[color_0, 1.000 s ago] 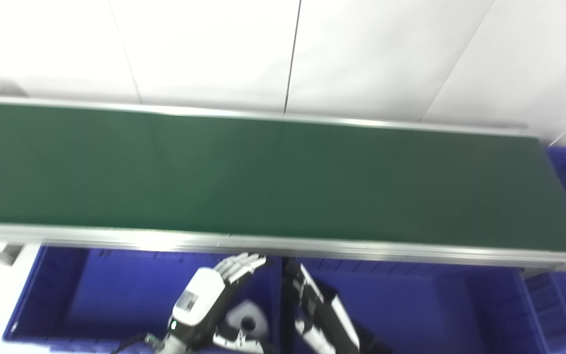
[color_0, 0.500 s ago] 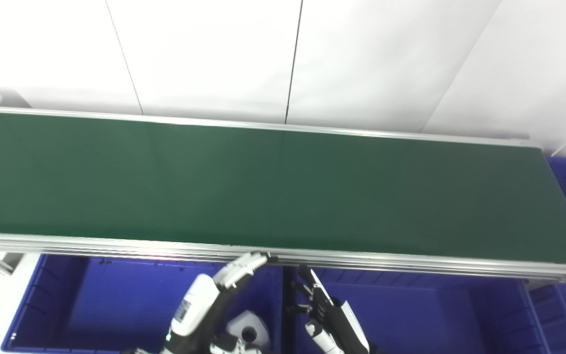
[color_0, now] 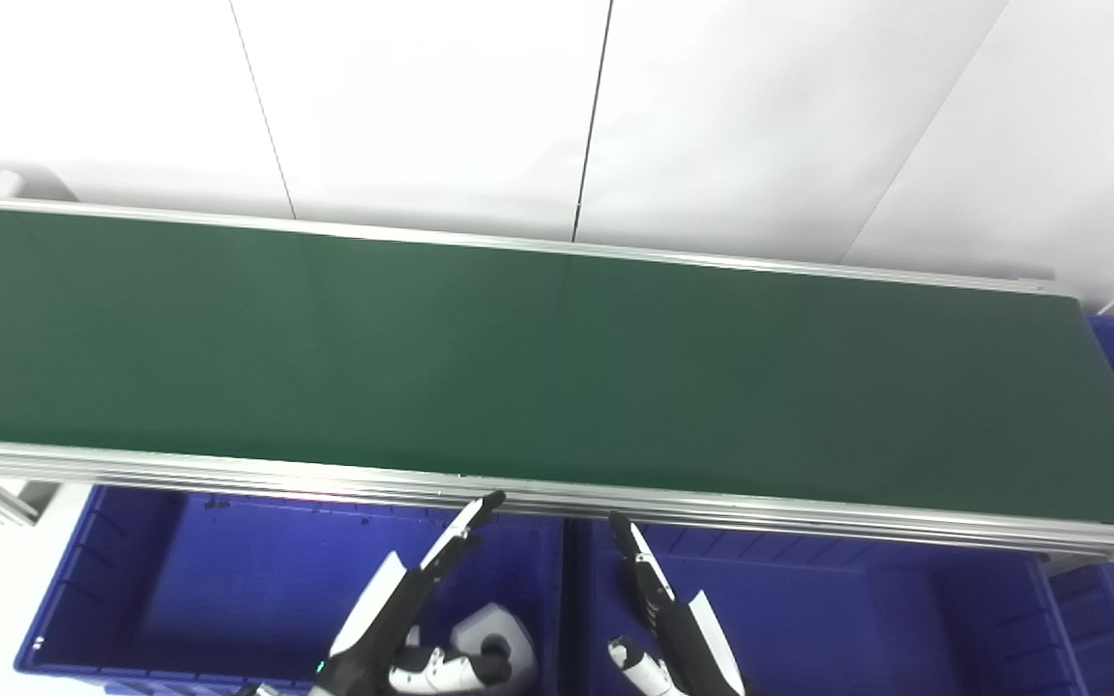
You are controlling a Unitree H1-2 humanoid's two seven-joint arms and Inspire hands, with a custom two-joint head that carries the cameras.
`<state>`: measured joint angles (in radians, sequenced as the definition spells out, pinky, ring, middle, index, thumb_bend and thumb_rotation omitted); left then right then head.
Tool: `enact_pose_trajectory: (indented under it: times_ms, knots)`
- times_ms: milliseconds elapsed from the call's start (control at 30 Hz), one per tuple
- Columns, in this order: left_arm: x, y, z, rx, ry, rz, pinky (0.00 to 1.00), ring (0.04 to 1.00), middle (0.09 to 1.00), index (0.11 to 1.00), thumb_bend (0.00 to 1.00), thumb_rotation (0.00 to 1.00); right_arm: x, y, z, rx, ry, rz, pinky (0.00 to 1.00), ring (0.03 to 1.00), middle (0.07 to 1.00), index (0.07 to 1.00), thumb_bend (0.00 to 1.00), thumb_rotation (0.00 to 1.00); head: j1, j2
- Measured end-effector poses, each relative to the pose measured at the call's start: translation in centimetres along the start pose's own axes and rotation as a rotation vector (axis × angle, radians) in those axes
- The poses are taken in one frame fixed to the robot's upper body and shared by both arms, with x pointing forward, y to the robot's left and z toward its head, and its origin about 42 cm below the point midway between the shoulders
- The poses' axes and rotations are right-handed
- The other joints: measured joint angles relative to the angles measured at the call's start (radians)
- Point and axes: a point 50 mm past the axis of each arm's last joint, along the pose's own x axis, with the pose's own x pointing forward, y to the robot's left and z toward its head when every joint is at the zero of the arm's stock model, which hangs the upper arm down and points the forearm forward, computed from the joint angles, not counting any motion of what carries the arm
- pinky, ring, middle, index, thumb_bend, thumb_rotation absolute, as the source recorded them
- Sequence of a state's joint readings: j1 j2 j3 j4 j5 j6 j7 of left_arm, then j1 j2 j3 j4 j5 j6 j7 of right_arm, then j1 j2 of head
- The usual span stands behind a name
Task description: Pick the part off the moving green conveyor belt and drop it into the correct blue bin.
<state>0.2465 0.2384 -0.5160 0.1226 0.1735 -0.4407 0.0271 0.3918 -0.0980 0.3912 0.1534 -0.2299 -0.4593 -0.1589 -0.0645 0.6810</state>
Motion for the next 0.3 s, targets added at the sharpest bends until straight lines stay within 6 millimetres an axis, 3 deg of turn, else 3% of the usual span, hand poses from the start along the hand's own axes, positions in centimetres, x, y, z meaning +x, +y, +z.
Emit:
enact_pose_trajectory:
  times_ms: [300]
  knots:
    - [0.00, -0.97, -0.08, -0.331, 0.059, 0.056, 1.00, 1.000, 1.000, 1.000, 0.93, 0.76, -0.43, -0.22, 0.84, -0.144, -0.088, -0.096, 0.99, 1.000, 1.000, 1.000, 0.80, 0.99, -0.015, 0.025]
